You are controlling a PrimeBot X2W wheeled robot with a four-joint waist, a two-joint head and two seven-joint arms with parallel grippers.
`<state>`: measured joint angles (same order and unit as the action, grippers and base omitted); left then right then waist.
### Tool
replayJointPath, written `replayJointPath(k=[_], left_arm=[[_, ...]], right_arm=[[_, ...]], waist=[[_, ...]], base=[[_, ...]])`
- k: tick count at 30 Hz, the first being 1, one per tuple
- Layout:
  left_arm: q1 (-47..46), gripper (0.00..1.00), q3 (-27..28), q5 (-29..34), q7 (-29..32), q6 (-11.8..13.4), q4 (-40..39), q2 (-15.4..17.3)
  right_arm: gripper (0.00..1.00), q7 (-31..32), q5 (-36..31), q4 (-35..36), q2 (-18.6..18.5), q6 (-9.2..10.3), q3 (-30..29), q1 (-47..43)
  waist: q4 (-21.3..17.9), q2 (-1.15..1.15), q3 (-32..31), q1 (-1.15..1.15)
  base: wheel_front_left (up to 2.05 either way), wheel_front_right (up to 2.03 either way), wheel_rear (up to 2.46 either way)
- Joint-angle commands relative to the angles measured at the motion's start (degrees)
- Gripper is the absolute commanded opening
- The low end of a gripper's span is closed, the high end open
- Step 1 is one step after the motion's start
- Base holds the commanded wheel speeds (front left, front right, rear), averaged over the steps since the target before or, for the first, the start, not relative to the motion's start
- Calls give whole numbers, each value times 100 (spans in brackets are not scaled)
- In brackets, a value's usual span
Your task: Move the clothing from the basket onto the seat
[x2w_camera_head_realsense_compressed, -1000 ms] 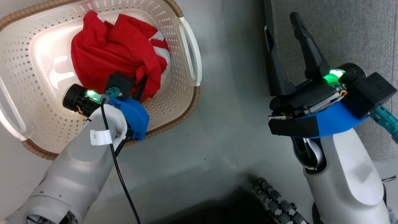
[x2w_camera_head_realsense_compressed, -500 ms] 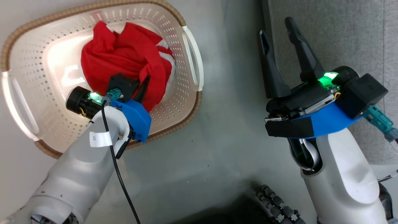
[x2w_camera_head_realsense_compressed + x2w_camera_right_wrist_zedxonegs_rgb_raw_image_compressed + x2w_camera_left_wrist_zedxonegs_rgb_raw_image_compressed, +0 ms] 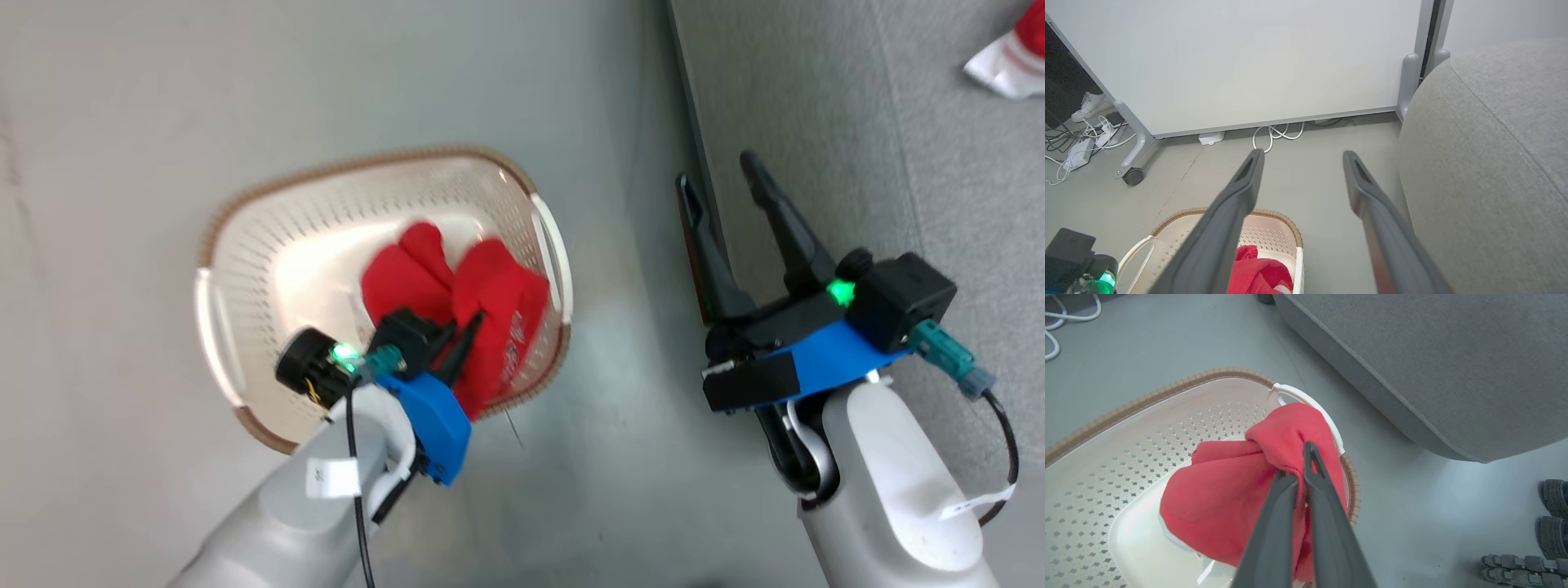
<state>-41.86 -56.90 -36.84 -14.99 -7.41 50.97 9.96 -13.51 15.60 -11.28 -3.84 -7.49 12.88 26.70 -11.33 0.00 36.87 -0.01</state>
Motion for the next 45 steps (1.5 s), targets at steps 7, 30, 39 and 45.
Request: replayJointPath(k=[7, 30, 39, 45], left_arm=[[328, 0, -396, -118, -27, -11, -578, -211], [-620, 0, -1196, -964, 13, -10, -1112, -683], [-1206, 0, -1468, -1461, 39, -9, -1072, -703], [-1227, 0, -1549, -1613, 6, -9, -960, -705]], right_arm=[[100, 240, 26, -123, -137, -1, -168, -687], [100, 888, -30, 187, -27, -1, -236, -1873], [100, 978, 0, 268, 9, -1, -76, -1843], [100, 974, 24, 280, 18, -1, 4, -1816]], waist=[[979, 0, -1963, 1], [1523, 0, -3716, 1], [1470, 0, -3774, 1], [1424, 0, -3764, 1]], base=[[0, 0, 0], [0, 0, 0], [0, 0, 0], [0, 0, 0]])
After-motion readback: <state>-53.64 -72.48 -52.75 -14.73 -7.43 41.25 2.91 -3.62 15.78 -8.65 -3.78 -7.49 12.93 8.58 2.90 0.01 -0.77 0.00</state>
